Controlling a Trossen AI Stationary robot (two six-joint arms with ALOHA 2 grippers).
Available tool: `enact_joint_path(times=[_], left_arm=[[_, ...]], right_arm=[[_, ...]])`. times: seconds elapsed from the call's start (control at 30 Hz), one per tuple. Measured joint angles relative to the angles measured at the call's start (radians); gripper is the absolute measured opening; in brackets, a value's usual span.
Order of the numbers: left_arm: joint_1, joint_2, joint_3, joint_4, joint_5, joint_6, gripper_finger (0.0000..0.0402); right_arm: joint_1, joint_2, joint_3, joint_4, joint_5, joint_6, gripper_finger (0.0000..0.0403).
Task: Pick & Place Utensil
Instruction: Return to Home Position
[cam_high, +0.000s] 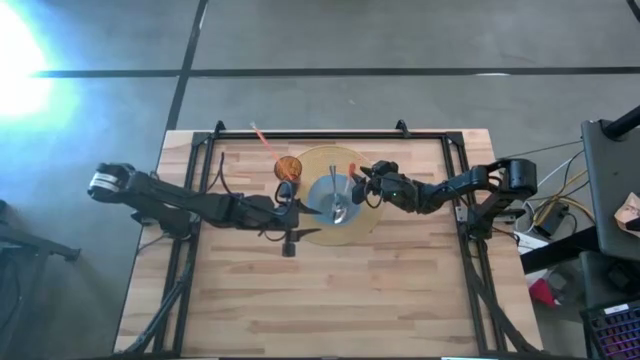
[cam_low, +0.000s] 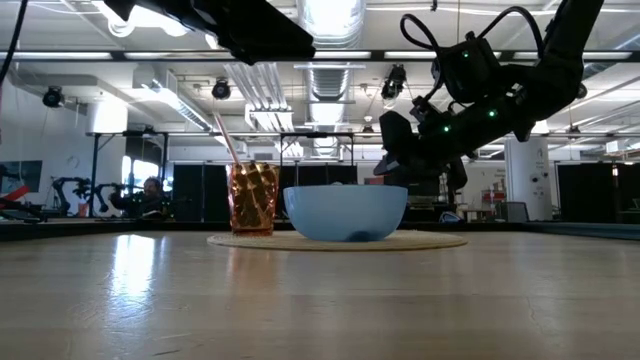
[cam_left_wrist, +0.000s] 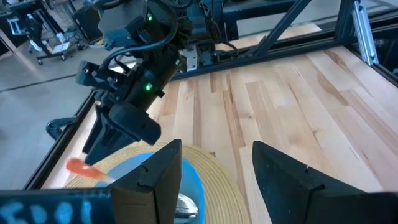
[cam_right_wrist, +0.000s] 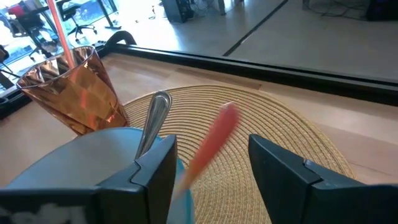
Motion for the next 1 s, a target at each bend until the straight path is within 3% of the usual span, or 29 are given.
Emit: enact_joint_path(times=[0.4,0.63,0.8,1.0], left_arm=[[0.000,-0.043,0.001,-0.136,0.000,0.000,0.0190],[-0.008,-0.148,-0.052,-0.209,0.000,-0.043,0.0190],[-0.010,-0.257,-0.155,-0.135,0.002,-0.046,0.0190],[-0.010,-0.389,-0.295,0.041,0.051,-0.048,0.0190]], right_arm=[[0.000,-0.008,-0.002,-0.001,-0.003,-0.005,0.0211],[0.001,-0.100,-0.007,-0.082,-0.015,-0.030,0.0212],[0.002,-0.215,-0.008,-0.173,-0.094,-0.069,0.0212],[0.002,-0.371,-0.009,-0.232,-0.285,-0.123,0.0212]])
